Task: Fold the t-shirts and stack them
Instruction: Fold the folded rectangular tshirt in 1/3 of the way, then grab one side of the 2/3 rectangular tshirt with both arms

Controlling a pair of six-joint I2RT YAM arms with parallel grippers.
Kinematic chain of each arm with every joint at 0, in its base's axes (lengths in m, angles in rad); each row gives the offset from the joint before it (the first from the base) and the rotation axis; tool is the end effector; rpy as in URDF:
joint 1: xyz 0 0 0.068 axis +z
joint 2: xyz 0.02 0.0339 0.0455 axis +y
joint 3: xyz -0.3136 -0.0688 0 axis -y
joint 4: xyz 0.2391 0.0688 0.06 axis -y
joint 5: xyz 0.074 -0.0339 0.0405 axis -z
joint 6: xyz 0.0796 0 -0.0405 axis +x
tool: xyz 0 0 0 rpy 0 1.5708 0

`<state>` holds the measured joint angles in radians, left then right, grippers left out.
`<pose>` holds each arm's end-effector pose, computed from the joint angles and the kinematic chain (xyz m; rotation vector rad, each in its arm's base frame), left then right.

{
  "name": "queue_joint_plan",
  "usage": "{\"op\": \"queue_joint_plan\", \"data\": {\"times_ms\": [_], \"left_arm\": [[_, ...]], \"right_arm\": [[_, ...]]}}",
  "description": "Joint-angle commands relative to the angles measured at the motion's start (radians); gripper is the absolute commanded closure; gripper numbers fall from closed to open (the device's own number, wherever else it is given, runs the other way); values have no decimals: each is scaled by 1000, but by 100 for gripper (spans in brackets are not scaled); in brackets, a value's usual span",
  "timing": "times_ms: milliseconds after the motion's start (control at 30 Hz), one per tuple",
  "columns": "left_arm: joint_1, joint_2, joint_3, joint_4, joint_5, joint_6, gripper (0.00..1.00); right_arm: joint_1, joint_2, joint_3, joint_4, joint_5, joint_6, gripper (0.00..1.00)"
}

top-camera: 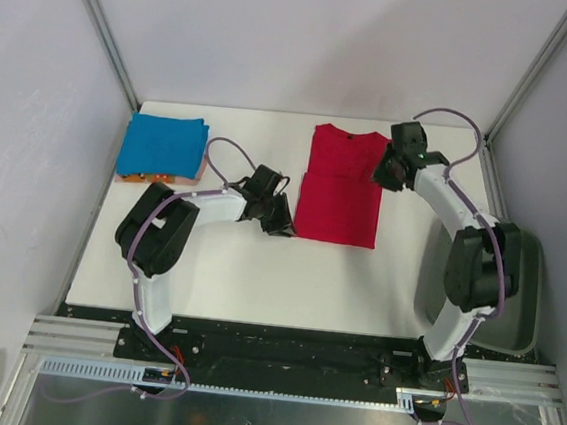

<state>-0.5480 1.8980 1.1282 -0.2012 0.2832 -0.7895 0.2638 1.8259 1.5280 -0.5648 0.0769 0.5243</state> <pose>0.3462 -0.2374 0.1630 -0.2089 2.7182 -0.8268 0.4313 0.1101 0.2876 0.3523 2.4218 0.2603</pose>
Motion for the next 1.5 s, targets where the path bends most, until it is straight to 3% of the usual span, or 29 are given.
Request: {"op": "queue_joint_plan", "data": {"times_ms": [0, 200, 300, 700, 1000, 1467], "left_arm": [[-13, -49, -21, 17, -34, -27, 77], [-21, -59, -22, 19, -44, -35, 95], [-26, -72, -30, 19, -60, -41, 99], [-26, -78, -42, 18, -69, -42, 100], [-27, -78, -43, 18, -66, -38, 100], [-27, -76, -49, 18, -63, -30, 100]], "right_arm": [[-11, -116, -166, 38, -41, 39, 68], [-37, -254, -423, 103, -93, 59, 68], [-42, -286, -510, 131, -117, 66, 68], [-37, -308, -690, 275, -187, 111, 60], [-26, -291, -728, 307, -122, 145, 66], [-28, -383, -787, 350, -87, 173, 66]]}}
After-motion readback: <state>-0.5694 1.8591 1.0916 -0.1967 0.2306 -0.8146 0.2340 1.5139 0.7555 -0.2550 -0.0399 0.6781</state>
